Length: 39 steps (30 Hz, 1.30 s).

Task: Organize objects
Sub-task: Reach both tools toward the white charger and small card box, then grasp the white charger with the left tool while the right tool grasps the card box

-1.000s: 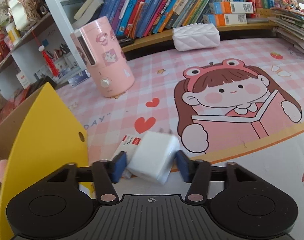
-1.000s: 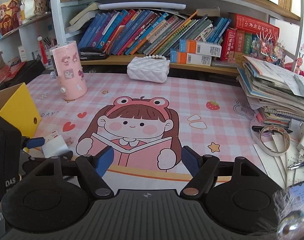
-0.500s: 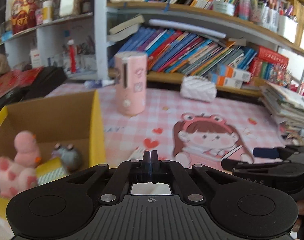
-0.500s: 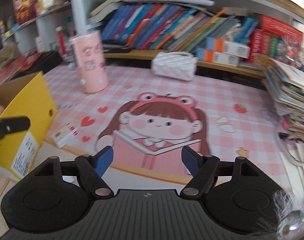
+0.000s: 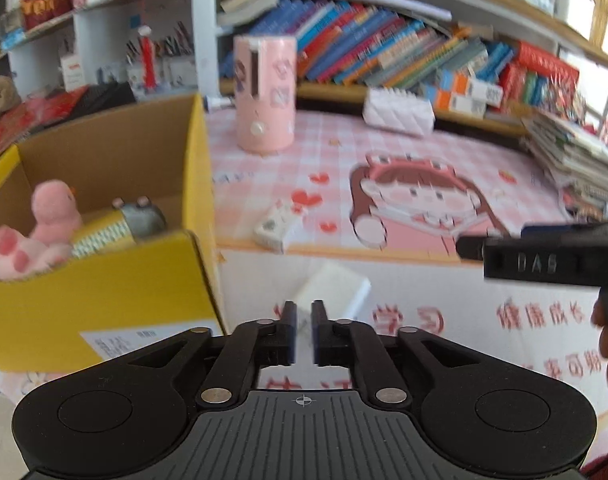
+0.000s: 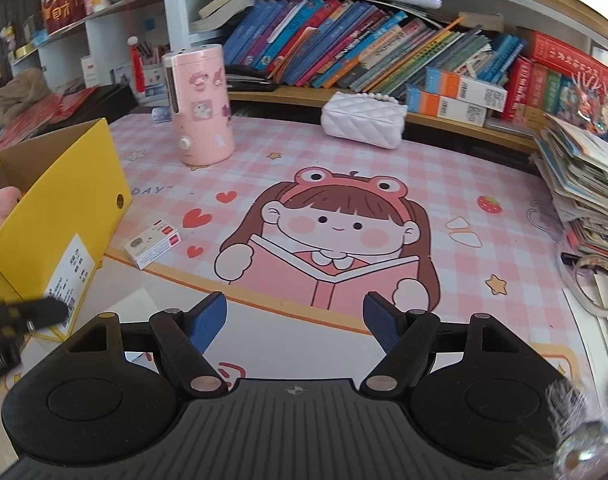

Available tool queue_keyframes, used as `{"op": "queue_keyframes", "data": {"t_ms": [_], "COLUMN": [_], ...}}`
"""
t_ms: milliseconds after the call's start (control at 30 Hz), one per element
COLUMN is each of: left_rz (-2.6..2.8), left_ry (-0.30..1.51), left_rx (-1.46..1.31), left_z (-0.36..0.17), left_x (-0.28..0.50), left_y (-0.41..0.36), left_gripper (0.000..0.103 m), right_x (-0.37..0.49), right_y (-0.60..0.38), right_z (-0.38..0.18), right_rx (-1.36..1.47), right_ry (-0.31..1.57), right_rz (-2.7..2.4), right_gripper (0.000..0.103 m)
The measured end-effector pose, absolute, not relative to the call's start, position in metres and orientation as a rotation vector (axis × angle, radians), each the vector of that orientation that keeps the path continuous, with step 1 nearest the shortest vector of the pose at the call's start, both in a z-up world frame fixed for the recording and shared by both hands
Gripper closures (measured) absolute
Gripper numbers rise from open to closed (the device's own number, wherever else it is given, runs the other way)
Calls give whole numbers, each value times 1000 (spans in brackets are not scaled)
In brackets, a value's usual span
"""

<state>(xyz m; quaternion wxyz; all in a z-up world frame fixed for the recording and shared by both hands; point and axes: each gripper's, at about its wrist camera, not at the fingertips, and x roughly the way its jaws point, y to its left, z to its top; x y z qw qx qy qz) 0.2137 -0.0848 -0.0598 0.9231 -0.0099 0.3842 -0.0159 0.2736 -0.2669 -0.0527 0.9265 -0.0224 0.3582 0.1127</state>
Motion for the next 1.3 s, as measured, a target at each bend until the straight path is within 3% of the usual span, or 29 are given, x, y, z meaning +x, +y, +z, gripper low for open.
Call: {"op": "queue_keyframes", "data": {"t_ms": [100,133,467,567,633,733,1300], "left_rz": [-12,0,17,31,3,-45,47], "left_ry": [777,754,838,860,866,866,685], "left_rx": [10,21,137,53,17,14,-375], "left_z": [-64,-64,-96,-100,-98,-95,-37], "left_x": [216,217,261,267,269,264,163], "left_y": [-92,-95,-128,-116,-113,-112,-27], "left_gripper": [30,25,27,30,49,61,62], "right_x": [273,273,280,282,282,286,354], "right_y": [-268,-269,-290,-297,-298,-293,-142], "right_z": [-53,-53,-43,-42,-43,-45,-94], "right_rx": [-40,-37,-38,-30,-26,-27,-358], "right_ry": [738,738,711,712,718,726,732], "right_rz": [225,223,164,154,158,184,708], "right_gripper": [29,29,29,29,29,29,14]}}
